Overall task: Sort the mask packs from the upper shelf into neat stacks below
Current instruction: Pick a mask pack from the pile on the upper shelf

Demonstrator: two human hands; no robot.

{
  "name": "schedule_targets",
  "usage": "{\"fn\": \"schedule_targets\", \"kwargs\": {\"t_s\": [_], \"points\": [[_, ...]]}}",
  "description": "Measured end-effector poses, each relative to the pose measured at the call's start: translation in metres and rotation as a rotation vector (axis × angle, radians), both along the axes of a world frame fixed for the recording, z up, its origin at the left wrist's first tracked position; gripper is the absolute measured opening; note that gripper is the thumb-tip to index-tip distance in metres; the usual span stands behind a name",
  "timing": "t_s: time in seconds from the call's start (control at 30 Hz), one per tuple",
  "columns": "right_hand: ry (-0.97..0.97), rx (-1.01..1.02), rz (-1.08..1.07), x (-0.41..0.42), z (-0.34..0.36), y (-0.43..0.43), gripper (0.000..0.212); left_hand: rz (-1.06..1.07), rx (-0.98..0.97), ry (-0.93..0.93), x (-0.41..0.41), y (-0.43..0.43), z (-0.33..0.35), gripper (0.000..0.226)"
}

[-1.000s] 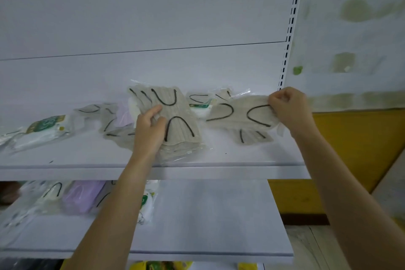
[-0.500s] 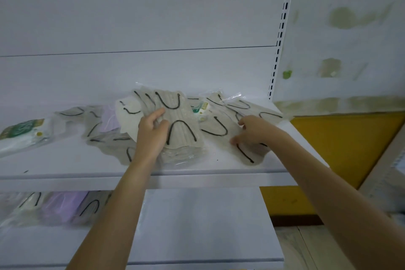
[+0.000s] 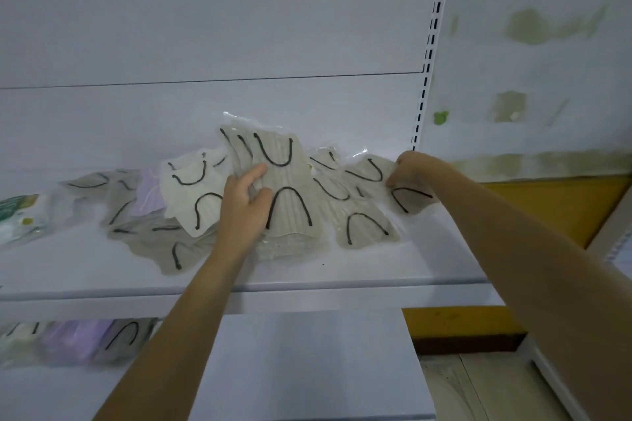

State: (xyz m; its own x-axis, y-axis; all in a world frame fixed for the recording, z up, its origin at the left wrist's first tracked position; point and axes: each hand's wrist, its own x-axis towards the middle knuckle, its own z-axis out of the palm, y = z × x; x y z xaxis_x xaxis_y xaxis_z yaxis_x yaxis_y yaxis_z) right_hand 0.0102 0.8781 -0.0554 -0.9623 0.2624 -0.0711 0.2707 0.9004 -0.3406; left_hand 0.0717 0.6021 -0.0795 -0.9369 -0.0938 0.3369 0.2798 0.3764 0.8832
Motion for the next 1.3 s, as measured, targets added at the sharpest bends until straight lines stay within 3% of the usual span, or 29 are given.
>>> {"fn": "schedule_targets", "kwargs": {"t_s": [0.13, 0.23, 0.3, 0.4, 0.5, 0.57, 0.6, 0.63, 0.7, 0.77, 0.83, 0.9, 0.97, 1.03, 1.1, 1.2, 1.3], "points": [[0.06, 0.06, 0.008, -0.007, -0.001, 0.002, 0.024, -0.006, -0.035, 0.002, -0.008, 0.005, -0.001, 0.044], [0.145, -0.082, 0.02, -0.003, 0.008, 0.011, 0.026, -0.016, -0.036, -0.004, -0.01, 0.009, 0.0, 0.044], [0.194, -0.401, 0.021, 0.005, 0.024, 0.019, 0.027, -0.009, -0.018, 0.002, -0.011, 0.009, -0.001, 0.042], [0.218, -0.984, 0.069, 0.022, 0.048, 0.013, 0.011, -0.02, 0.04, -0.019, -0.011, 0.012, 0.003, 0.032], [0.178, -1.305, 0.15, 0.034, 0.049, -0.025, 0.005, -0.09, 0.139, -0.114, -0.009, 0.021, 0.013, 0.041], [0.193, -1.236, 0.194, 0.038, 0.033, -0.06, 0.008, -0.153, 0.256, -0.198, -0.011, 0.025, 0.018, 0.055], [0.197, -1.158, 0.217, 0.039, 0.024, -0.075, 0.006, -0.169, 0.297, -0.225, -0.012, 0.025, 0.018, 0.049], [0.19, -1.081, 0.231, 0.04, 0.017, -0.087, 0.009, -0.157, 0.29, -0.235, -0.012, 0.024, 0.017, 0.034], [0.225, -0.893, 0.232, 0.034, 0.009, -0.087, 0.039, -0.104, 0.193, -0.212, -0.013, 0.019, 0.013, 0.007], [0.313, -0.447, 0.219, 0.028, 0.002, -0.071, 0.052, -0.059, 0.176, -0.188, -0.011, 0.012, 0.004, 0.012], [0.219, -0.054, 0.204, 0.023, -0.014, -0.055, 0.057, -0.01, 0.209, -0.166, -0.011, 0.004, -0.005, 0.013], [0.089, 0.101, 0.177, 0.022, -0.03, -0.051, 0.049, 0.024, 0.226, -0.148, -0.011, -0.002, -0.012, 0.03], [0.143, 0.137, 0.153, 0.023, -0.033, -0.057, 0.034, 0.023, 0.226, -0.089, -0.009, -0.003, -0.013, 0.069], [0.237, 0.155, 0.138, 0.025, -0.026, -0.064, 0.021, -0.013, 0.21, -0.013, -0.005, -0.002, -0.009, 0.085], [0.333, 0.045, 0.131, 0.028, -0.019, -0.071, 0.022, -0.002, 0.131, -0.011, -0.003, -0.002, -0.007, 0.07], [0.492, -0.314, 0.13, 0.05, -0.008, -0.092, 0.02, 0.052, 0.082, -0.045, -0.007, -0.006, -0.006, 0.041], [0.535, -0.464, 0.182, 0.079, -0.001, -0.124, 0.017, -0.004, 0.124, -0.054, -0.007, -0.002, 0.0, 0.033]]}}
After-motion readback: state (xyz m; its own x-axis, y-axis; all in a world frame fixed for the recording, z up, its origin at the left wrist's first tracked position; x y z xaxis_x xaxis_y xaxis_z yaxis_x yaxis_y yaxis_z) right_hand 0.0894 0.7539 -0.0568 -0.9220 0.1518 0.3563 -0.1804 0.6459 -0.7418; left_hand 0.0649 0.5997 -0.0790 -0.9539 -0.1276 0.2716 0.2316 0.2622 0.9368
